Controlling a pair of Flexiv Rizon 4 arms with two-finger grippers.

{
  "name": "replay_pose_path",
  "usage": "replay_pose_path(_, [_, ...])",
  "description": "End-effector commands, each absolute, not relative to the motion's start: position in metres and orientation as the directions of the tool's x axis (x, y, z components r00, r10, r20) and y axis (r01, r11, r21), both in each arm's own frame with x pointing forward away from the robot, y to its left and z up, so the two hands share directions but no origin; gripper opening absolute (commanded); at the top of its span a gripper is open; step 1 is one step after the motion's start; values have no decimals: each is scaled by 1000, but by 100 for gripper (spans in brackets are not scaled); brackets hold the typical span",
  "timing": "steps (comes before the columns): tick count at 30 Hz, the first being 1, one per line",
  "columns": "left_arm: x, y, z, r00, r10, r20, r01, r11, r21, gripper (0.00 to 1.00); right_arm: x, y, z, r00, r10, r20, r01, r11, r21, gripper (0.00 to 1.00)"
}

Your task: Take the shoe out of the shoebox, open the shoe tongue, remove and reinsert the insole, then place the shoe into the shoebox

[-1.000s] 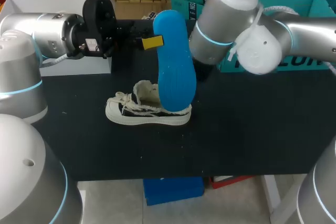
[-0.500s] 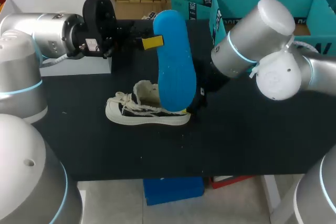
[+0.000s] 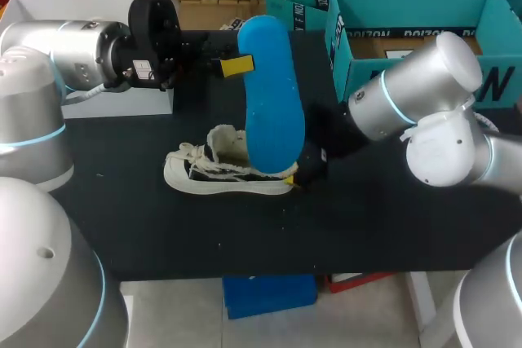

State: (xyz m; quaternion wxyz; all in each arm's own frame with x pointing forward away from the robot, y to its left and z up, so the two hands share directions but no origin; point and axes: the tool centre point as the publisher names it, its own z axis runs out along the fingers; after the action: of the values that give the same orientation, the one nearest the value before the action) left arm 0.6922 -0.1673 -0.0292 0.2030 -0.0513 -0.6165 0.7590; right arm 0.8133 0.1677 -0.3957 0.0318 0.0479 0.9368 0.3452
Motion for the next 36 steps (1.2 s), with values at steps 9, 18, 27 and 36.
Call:
replay_pose_path(9, [691,-168,-30,-914,369,171,-243,-158,-957,0,813,169,-411,-992,124,-15,76,699,711,100])
replay_pose_path(18, [691,-168,-30,-914,369,171,-243,-158,-957,0,812,170,-416,-992,128,-7,85,694,715,100])
replay_pose_path(27, [691,-168,-30,-914,369,171,-243,-158,-957,0,813,169,-416,-992,123,-18,77,721,689,100])
replay_pose_path(36, [691,-168,-30,-914,369,171,-243,-158,-957,0,830,169,-393,-999,45,-18,32,891,453,100])
